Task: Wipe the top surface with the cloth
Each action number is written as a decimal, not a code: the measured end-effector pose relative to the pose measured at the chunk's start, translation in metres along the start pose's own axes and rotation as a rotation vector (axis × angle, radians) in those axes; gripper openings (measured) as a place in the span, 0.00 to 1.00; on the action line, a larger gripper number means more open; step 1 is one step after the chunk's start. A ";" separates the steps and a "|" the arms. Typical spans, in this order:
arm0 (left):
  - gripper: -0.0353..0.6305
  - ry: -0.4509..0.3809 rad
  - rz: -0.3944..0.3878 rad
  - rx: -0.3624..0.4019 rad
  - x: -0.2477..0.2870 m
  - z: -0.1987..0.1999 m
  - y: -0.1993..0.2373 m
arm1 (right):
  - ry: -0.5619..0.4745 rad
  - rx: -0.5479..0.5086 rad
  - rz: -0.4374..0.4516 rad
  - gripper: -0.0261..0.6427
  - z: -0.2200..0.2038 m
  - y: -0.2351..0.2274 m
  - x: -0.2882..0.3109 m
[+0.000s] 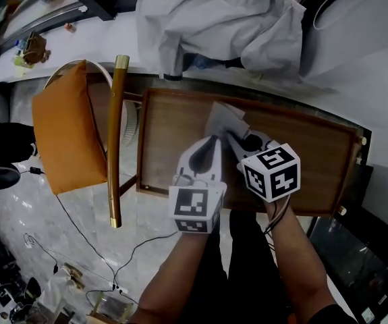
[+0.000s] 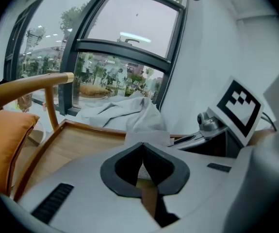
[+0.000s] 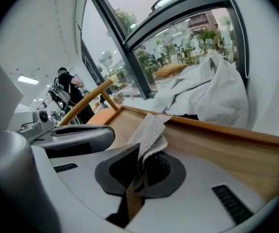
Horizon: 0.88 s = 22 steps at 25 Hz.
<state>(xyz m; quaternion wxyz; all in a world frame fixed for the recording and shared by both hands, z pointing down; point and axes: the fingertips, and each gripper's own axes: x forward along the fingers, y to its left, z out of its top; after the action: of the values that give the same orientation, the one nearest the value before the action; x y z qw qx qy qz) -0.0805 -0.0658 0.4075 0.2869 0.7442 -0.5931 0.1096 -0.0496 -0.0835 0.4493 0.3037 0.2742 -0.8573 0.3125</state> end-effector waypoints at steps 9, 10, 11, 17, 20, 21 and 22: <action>0.07 0.038 -0.093 0.048 0.032 -0.013 -0.077 | -0.018 0.077 -0.107 0.08 -0.034 -0.068 -0.066; 0.07 0.042 -0.105 0.053 0.036 -0.015 -0.087 | -0.020 0.085 -0.119 0.08 -0.038 -0.076 -0.074; 0.07 0.047 -0.117 0.058 0.040 -0.017 -0.097 | -0.023 0.093 -0.132 0.08 -0.041 -0.084 -0.081; 0.07 0.070 -0.181 0.080 0.058 -0.028 -0.153 | -0.041 0.135 -0.210 0.08 -0.059 -0.131 -0.126; 0.07 0.079 -0.211 0.093 0.064 -0.033 -0.180 | -0.047 0.156 -0.245 0.08 -0.068 -0.151 -0.148; 0.07 0.081 -0.222 0.097 0.065 -0.034 -0.189 | -0.047 0.163 -0.257 0.08 -0.071 -0.157 -0.155; 0.07 0.082 -0.233 0.100 0.068 -0.035 -0.197 | -0.047 0.169 -0.269 0.08 -0.075 -0.163 -0.162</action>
<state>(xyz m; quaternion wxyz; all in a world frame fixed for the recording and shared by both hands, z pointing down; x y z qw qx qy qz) 0.1307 -0.0756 0.4113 0.2842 0.8162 -0.4843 0.1356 0.1917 -0.0923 0.4440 0.2983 0.4185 -0.7903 0.3335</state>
